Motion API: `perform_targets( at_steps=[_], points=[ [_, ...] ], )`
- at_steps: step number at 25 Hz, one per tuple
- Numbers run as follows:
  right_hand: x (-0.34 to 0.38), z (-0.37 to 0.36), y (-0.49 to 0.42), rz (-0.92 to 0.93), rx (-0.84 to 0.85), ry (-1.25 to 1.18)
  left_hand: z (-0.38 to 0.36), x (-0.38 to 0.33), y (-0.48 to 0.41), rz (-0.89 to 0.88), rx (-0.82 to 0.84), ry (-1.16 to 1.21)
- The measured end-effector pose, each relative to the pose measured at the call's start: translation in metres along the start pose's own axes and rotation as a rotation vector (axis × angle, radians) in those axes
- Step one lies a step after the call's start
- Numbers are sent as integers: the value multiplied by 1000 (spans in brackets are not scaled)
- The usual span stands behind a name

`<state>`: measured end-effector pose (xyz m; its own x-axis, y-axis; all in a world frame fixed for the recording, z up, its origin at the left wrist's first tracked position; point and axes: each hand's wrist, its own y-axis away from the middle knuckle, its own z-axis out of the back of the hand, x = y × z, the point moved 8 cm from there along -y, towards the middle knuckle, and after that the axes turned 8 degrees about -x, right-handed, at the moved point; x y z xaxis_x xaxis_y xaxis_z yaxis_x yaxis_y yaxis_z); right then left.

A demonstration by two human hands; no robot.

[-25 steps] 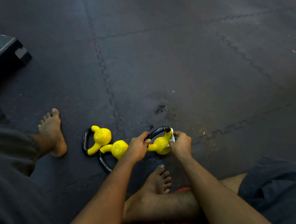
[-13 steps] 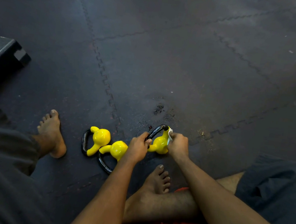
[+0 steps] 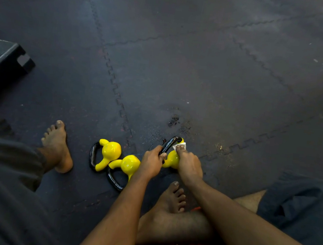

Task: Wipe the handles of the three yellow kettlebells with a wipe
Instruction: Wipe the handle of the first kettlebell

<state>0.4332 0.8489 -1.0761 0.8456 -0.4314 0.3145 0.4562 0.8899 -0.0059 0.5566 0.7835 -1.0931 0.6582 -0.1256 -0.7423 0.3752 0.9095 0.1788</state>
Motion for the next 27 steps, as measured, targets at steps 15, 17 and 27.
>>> perform_targets(
  at_steps=[15,17,27],
  points=[
    [7,-9,3,98,-21,127,-7,-6,1,-88,28,-29],
    [-7,4,2,-44,-60,67,-8,-9,0,-109,34,-40],
    [-75,12,-8,-654,-206,-746,-4,-3,1,-82,29,-20]
  ],
)
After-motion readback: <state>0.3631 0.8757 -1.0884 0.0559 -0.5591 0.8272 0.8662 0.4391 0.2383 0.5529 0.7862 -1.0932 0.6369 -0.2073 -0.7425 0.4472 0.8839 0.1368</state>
